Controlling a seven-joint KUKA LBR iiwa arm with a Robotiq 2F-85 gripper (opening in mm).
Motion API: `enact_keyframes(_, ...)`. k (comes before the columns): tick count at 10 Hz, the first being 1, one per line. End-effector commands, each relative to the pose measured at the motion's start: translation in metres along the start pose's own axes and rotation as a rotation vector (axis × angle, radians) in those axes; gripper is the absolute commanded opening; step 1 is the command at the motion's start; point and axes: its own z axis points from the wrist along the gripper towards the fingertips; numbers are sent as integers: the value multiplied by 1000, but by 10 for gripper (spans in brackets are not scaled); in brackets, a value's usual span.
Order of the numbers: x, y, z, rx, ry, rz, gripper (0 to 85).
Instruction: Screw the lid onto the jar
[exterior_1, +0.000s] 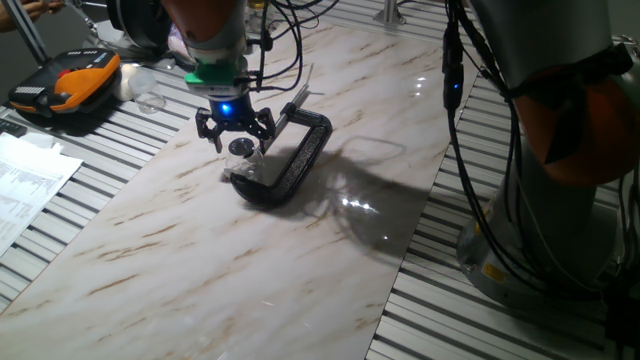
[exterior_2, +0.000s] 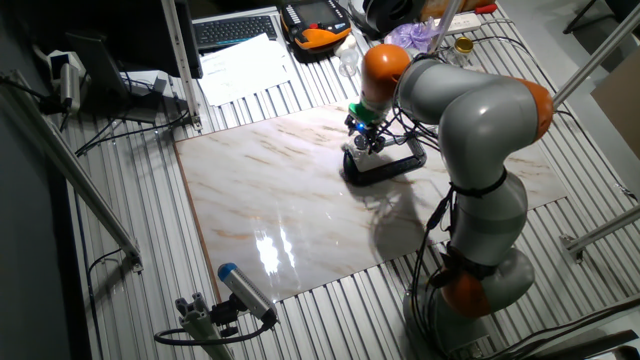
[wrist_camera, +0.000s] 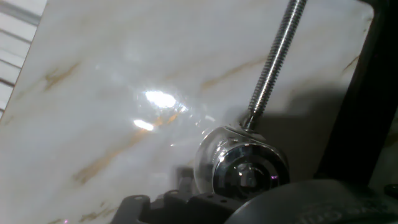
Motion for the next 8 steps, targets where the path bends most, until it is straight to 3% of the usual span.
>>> enact_keyframes(1, 1, -1, -6, 25, -40, -165, 850)
enact_keyframes(2, 2, -2, -12, 25, -54, -291, 850)
enact_keyframes(4, 7, -1, -20, -3, -54, -561, 850)
enact_keyframes(5, 9, 0, -21, -31, -81, -751, 850)
enact_keyframes(6, 11, 2, -21, -61, -95, -999, 680)
enact_keyframes(7, 13, 2, -21, -74, -59, -1103, 680)
enact_keyframes(8, 13, 3, -21, -61, -35, -1179, 510)
